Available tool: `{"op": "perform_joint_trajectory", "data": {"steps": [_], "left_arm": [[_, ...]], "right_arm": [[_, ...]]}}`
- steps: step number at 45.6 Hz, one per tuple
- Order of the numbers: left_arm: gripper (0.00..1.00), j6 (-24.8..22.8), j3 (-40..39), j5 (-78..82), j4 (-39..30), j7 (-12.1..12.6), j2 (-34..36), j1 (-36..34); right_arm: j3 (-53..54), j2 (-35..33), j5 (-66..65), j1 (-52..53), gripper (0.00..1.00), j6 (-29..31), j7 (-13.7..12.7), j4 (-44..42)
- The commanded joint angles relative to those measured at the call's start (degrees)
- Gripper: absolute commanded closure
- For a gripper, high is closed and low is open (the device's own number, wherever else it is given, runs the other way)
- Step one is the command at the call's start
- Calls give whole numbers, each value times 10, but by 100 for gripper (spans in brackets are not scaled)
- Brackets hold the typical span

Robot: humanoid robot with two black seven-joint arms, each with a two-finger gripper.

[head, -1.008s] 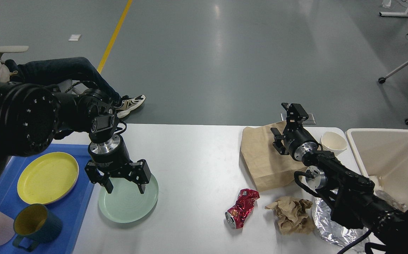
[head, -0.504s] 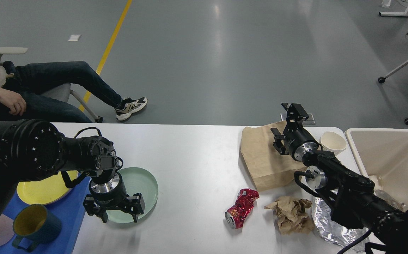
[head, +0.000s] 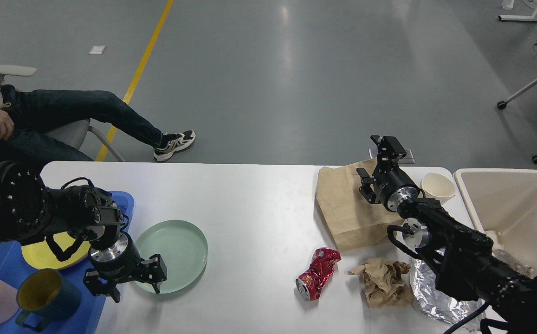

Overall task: Tidy desktop
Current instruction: 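Grasp the rim of the pale green plate with the left gripper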

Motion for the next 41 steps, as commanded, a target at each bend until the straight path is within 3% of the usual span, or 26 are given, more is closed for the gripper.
{"op": "perform_joint_trajectory", "data": {"steps": [1, 41], "left_arm": [[12, 15, -2, 0, 2, 0, 5, 10], [12, 62, -33, 0, 22, 1, 8, 18]], "right_arm": [[0, 0, 0, 0, 0, 0, 0, 0], [0, 0, 0, 0, 0, 0, 0, 0]]}}
